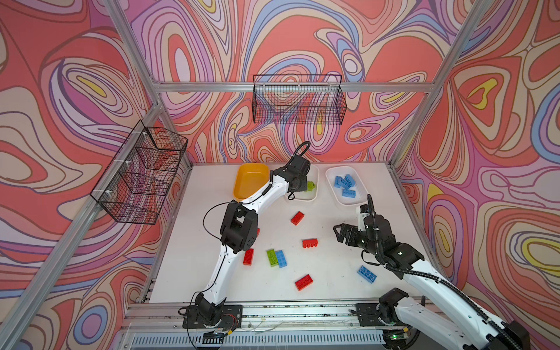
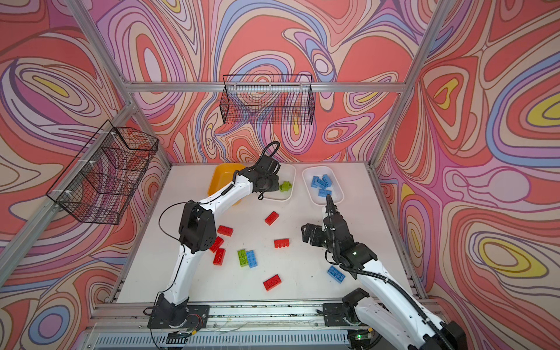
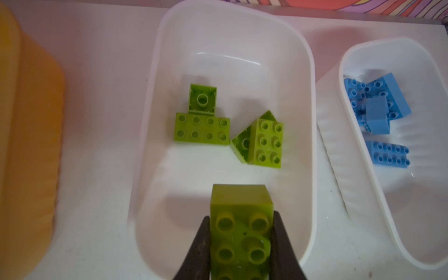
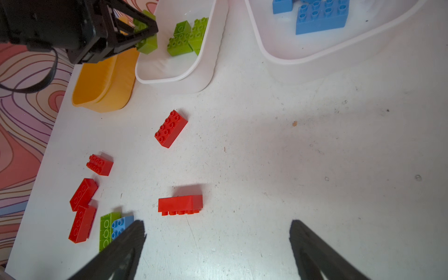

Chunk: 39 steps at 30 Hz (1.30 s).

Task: Sort the legos into containers by color
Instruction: 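Carry the lime-green 2x2 brick into the middle white tub and release, then move the left gripper down to the lime-green 2x4 brick beside the blue brick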

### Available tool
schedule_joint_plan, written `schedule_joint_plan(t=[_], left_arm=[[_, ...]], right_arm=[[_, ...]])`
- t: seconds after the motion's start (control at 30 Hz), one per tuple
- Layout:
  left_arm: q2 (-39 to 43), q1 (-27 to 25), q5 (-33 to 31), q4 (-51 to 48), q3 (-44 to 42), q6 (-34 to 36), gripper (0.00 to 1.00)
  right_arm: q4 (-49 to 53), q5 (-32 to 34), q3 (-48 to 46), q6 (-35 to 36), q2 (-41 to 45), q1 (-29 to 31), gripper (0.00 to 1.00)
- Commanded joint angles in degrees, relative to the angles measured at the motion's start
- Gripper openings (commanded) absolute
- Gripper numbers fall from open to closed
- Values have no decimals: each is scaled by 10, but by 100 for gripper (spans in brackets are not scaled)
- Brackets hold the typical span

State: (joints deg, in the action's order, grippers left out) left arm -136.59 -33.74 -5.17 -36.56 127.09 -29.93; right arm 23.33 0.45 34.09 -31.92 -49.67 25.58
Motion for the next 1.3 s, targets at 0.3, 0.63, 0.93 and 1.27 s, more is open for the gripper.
schedule_joint_plan(t=[0.3, 0.63, 0.93, 1.27], left_arm=[[-95, 24, 33, 77, 81, 37, 48], [68, 10, 49, 203, -106, 29, 69], [346, -8, -18, 196, -444, -71, 65], [613, -127, -141, 72, -767, -201, 64]], right_arm=[[-44, 8, 13, -18, -61, 3, 98], [-34, 13, 29, -19, -55, 3, 98], [-34, -5, 31, -16, -42, 3, 98], [-23, -21, 34, -7, -28, 5, 98]])
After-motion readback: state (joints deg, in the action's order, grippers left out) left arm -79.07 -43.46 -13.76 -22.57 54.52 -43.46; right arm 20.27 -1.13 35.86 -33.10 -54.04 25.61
